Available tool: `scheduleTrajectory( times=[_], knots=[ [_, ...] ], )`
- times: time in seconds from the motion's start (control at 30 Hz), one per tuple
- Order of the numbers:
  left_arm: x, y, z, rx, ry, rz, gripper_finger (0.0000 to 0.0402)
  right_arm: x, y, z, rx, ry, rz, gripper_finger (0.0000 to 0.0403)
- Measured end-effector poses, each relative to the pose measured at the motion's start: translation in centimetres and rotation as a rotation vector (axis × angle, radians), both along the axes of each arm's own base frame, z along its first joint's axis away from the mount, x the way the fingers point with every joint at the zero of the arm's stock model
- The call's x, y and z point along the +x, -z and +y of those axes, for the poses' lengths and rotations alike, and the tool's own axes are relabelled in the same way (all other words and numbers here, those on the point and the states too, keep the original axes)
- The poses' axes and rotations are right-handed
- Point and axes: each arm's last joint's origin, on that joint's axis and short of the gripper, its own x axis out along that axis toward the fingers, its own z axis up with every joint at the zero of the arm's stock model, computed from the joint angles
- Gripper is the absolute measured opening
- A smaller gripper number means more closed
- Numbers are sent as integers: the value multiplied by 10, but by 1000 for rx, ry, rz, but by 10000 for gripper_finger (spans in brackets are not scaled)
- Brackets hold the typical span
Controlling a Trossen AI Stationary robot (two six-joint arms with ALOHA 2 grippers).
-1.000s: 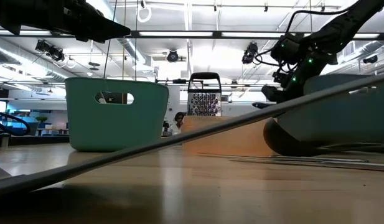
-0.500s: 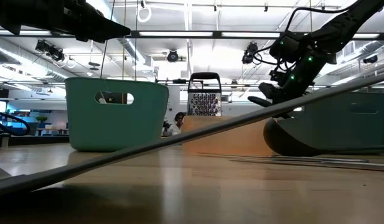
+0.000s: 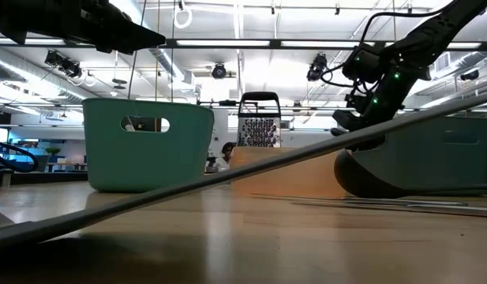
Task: Pick & Place Kitchen Items
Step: Put the black serving spoon into the blue bin, then put the black spatula into the green bin
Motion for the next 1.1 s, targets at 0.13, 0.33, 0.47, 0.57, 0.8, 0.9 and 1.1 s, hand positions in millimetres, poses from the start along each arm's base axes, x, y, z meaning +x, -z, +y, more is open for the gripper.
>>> scheduleTrajectory(
  times=[0.13, 0.33, 0.47, 0.57, 0.8, 0.9, 1.1],
  knots=[
    [0, 0, 0, 0, 0, 0, 16, 0, 0, 0, 3, 3, -1, 181],
    [0, 0, 0, -2, 0, 0, 16, 0, -1, 1, 11, 1, -12, 208],
    [0, 0, 0, -3, 0, 0, 16, -4, -7, 3, 5, 7, -27, 223],
    [0, 0, 0, -3, 0, -1, 16, -8, -13, 6, -11, 13, -35, 236],
    [0, 0, 0, -3, 0, 0, 16, -20, -23, 14, -6, 18, -17, 259],
    [0, 0, 0, -3, 0, -1, 16, -24, -22, 16, 15, 24, 5, 264],
    [0, 0, 0, -6, 0, -2, 16, -23, -22, 19, 43, -3, 1, 274]
  ],
)
